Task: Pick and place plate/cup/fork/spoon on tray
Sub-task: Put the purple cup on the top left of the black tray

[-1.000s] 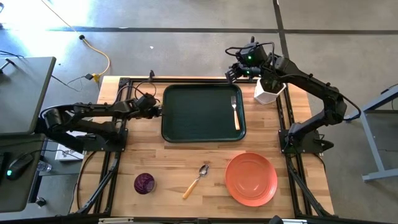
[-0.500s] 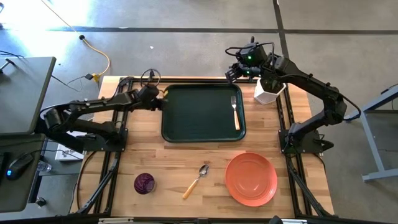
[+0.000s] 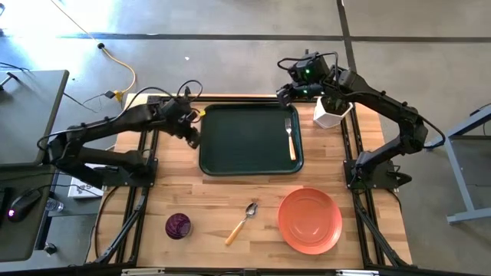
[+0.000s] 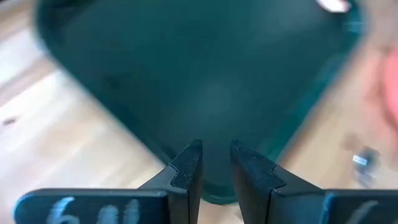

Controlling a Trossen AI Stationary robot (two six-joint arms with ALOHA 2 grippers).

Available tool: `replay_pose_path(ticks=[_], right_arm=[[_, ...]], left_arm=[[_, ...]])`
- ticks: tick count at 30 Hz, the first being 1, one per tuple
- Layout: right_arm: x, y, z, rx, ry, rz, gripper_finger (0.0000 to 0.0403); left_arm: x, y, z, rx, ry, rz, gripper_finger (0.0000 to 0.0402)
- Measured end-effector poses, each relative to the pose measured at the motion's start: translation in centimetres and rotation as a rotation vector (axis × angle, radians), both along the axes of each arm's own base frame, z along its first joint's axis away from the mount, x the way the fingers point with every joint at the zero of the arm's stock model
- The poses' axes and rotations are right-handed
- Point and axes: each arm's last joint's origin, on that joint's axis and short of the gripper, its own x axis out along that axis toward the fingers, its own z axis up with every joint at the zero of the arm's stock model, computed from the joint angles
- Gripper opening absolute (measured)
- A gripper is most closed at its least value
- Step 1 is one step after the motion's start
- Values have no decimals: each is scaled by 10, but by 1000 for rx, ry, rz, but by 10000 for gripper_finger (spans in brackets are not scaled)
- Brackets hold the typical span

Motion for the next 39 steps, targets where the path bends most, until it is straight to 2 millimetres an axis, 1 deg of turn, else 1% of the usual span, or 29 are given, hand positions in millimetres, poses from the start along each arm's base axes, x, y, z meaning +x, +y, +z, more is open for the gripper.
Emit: replay_pose_path(ticks=[6,10,19,23,27,33,39], right_arm=[[1,3,-1,61,-22,76,103],[0,4,-2,87,-20,96,103],[4,15,-4,132,-3,89,103],[6,19,-4,171,-19,68,103],[8,23,-4,171,-18,69,103],[11,32,-6,177,-1,34,103],[13,43,-9,181,44,-5,103]], left_arm=[[-10,-32,16,-26,-89,-80,71],[-13,-51,21,-70,-127,-186,71],[-19,-96,17,-125,-35,-447,71],[-24,-115,16,-158,3,-533,71],[-30,-137,15,-197,23,-613,71],[-42,-163,15,-250,53,-689,71],[-53,-184,13,-225,77,-733,71]])
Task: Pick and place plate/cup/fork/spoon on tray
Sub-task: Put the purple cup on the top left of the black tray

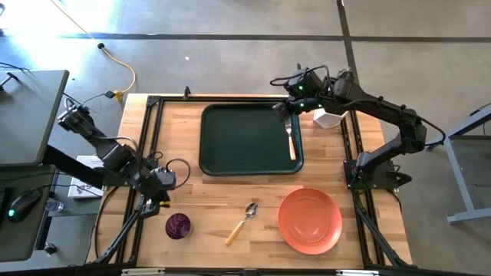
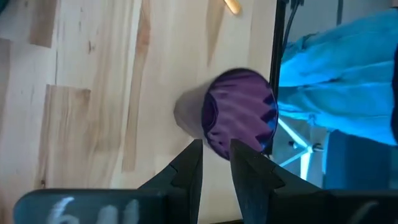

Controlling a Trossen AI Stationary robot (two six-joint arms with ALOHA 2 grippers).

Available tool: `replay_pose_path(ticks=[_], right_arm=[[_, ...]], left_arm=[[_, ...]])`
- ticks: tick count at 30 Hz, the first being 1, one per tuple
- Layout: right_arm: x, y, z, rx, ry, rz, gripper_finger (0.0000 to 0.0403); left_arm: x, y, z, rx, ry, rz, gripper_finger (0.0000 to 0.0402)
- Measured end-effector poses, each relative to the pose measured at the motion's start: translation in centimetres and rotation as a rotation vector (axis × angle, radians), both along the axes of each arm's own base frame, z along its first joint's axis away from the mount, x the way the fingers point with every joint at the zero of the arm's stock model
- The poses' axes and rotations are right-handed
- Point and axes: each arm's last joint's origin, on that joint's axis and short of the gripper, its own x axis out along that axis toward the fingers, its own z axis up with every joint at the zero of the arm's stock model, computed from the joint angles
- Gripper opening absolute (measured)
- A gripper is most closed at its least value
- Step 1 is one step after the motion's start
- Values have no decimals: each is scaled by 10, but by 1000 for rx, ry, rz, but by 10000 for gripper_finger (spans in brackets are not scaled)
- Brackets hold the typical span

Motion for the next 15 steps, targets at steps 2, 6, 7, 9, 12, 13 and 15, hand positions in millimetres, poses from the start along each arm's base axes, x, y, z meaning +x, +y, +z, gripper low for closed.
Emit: replay_pose_path(ticks=[2,6,7,9,12,13,15], right_arm=[[1,4,-1,-6,14,3,103],[2,10,-2,-4,26,-13,103],[3,12,-2,-10,30,-17,103],[3,14,-2,-19,38,-17,103],[3,17,-2,-40,52,-28,103],[3,17,-2,-47,54,-32,103],[3,18,-2,-61,62,-43,103]], left_arm=[[-1,-6,-2,17,8,-12,71],[-1,-16,-9,67,30,-14,71],[0,-18,-10,71,40,-11,71],[2,-22,-14,81,64,-1,71],[5,-27,-20,97,97,13,71],[6,-29,-22,104,109,18,71],[9,-32,-26,117,129,28,71]])
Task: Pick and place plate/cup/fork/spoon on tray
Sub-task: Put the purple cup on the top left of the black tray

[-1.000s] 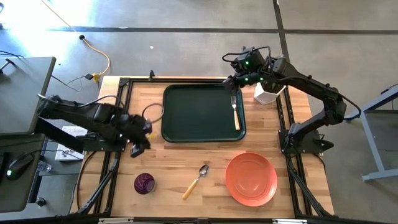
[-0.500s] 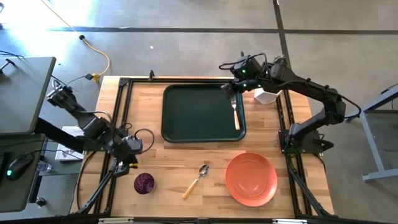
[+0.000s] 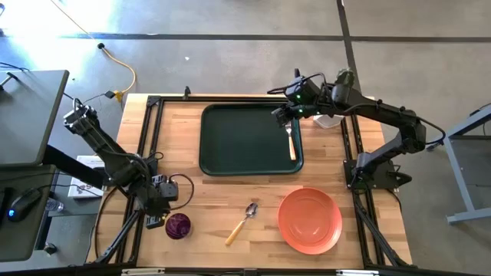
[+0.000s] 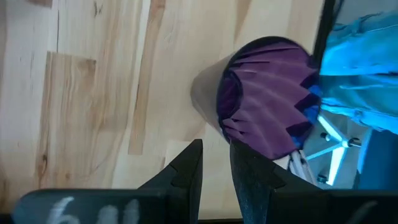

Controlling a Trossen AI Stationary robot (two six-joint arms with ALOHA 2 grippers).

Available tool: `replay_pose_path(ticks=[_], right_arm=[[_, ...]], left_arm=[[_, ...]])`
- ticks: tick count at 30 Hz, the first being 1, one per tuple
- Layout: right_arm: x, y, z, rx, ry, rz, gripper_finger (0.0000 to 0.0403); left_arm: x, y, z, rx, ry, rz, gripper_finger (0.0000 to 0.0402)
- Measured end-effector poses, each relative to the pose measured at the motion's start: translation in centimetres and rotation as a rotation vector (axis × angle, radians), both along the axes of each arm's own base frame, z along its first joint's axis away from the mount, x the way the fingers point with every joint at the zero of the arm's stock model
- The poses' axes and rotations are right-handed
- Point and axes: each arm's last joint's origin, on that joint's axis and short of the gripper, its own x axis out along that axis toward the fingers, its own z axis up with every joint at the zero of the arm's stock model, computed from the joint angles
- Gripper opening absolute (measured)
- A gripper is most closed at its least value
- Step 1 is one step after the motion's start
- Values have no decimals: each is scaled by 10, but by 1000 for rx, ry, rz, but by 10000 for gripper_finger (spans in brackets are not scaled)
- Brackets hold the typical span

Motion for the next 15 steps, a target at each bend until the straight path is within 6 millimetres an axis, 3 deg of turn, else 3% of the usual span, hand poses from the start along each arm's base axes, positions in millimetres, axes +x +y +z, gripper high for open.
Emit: replay_pose_path(ticks=[15], right_arm=[[0,4,-1,24,2,-32,103]], left_arm=[[4,-4,-6,-24,75,142,73]])
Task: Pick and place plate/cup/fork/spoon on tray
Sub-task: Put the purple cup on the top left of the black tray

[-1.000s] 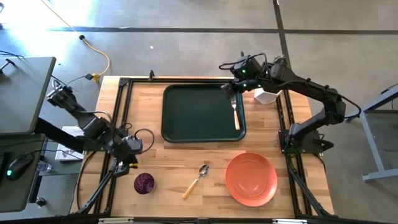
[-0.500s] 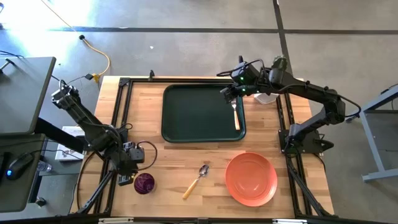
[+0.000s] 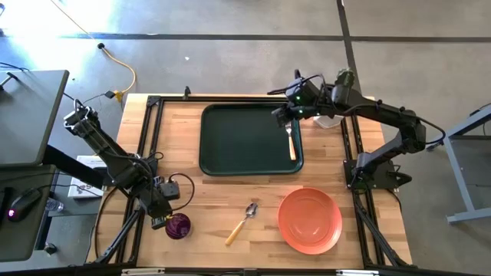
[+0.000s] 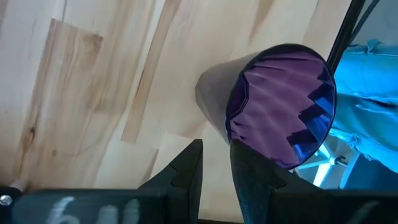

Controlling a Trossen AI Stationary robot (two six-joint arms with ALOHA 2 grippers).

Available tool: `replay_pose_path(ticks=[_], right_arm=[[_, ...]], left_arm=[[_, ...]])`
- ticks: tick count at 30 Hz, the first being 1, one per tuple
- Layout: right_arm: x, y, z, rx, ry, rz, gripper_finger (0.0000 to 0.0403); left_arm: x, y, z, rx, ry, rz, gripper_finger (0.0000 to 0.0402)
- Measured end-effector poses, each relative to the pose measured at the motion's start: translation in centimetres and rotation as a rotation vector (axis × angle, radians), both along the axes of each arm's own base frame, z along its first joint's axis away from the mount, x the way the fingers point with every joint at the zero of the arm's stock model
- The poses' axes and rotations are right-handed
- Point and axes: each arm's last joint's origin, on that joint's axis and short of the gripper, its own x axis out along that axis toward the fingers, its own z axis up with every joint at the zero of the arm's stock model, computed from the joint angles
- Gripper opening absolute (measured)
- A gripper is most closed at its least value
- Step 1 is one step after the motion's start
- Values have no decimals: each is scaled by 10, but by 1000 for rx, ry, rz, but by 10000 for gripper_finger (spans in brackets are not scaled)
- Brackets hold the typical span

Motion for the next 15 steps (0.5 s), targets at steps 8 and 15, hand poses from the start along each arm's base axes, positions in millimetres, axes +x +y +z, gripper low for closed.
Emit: replay_pose_path(ticks=[8,15], right_arm=[[2,7,0,-27,8,6,103],[2,7,0,-26,8,6,103]], left_arm=[[5,-5,1,-55,-30,31,114],[12,-10,-11,6,8,71,141]])
